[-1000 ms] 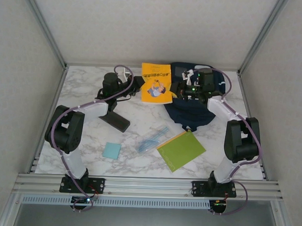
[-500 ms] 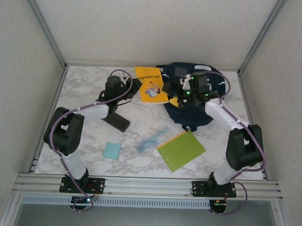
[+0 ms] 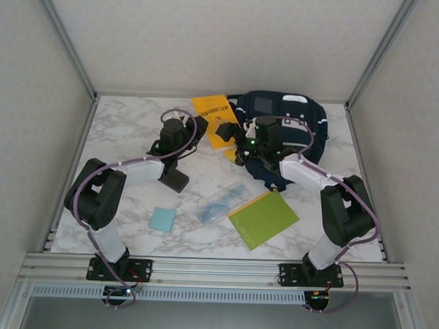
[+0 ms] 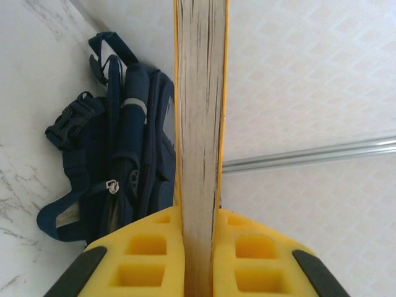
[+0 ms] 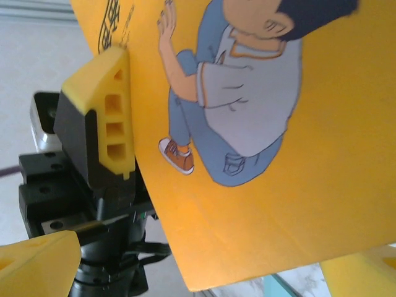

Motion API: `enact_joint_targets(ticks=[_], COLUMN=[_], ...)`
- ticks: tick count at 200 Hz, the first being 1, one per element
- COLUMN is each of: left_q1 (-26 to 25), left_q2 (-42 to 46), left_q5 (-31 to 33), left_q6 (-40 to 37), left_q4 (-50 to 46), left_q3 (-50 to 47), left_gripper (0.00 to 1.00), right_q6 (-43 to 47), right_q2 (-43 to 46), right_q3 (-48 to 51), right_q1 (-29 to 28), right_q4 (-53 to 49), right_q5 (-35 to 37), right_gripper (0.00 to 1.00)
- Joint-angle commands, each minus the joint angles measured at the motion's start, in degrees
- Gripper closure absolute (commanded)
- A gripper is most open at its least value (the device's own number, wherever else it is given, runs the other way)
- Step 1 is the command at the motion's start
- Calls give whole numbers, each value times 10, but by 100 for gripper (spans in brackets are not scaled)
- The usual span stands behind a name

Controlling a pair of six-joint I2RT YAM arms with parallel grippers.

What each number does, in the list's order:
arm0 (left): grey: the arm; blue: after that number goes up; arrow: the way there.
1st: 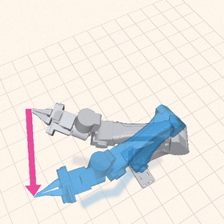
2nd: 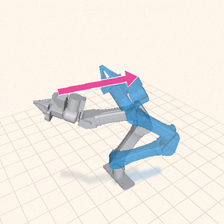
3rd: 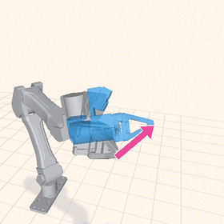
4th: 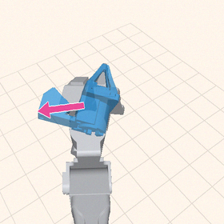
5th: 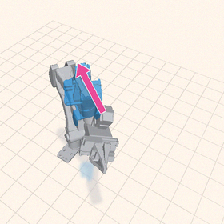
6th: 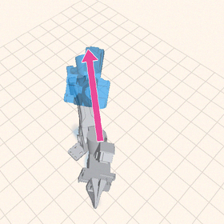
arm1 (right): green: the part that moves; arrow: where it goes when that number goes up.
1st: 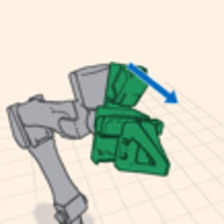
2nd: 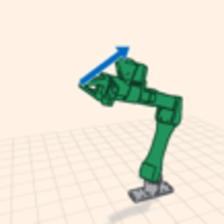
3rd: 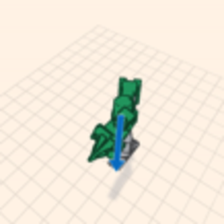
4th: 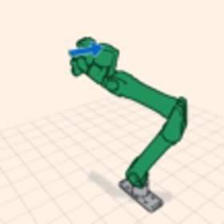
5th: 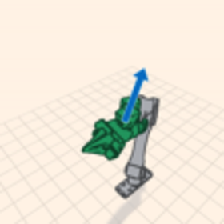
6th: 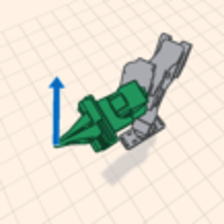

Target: Pack books, pencil case, and school supplies into a backpack

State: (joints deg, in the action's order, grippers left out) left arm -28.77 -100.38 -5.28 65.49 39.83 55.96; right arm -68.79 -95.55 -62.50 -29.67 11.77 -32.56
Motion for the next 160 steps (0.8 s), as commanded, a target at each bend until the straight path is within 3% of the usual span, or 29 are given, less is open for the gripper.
enact_joint_targets(ticks=[1,32,110,120,143,160], left_q1=[-3,-2,-2,-2,-9,-15], left_q2=[25,40,64,64,55,43], left_q5=[18,42,30,25,26,23], left_q6=[45,47,61,67,73,75], left_q4=[96,103,91,91,82,90], left_q3=[-17,-31,-39,-42,-42,-38], left_gripper=[100,100,100,100,100,100], right_q6=[-32,-43,-27,-27,-27,-29], right_q2=[-17,-21,-39,-38,-37,-38], right_q3=[7,29,20,22,18,15], right_q1=[-1,-2,6,11,20,26], right_q4=[57,77,95,109,132,139], right_q5=[11,22,35,37,38,31], right_gripper=[1,1,5,12,54,77])
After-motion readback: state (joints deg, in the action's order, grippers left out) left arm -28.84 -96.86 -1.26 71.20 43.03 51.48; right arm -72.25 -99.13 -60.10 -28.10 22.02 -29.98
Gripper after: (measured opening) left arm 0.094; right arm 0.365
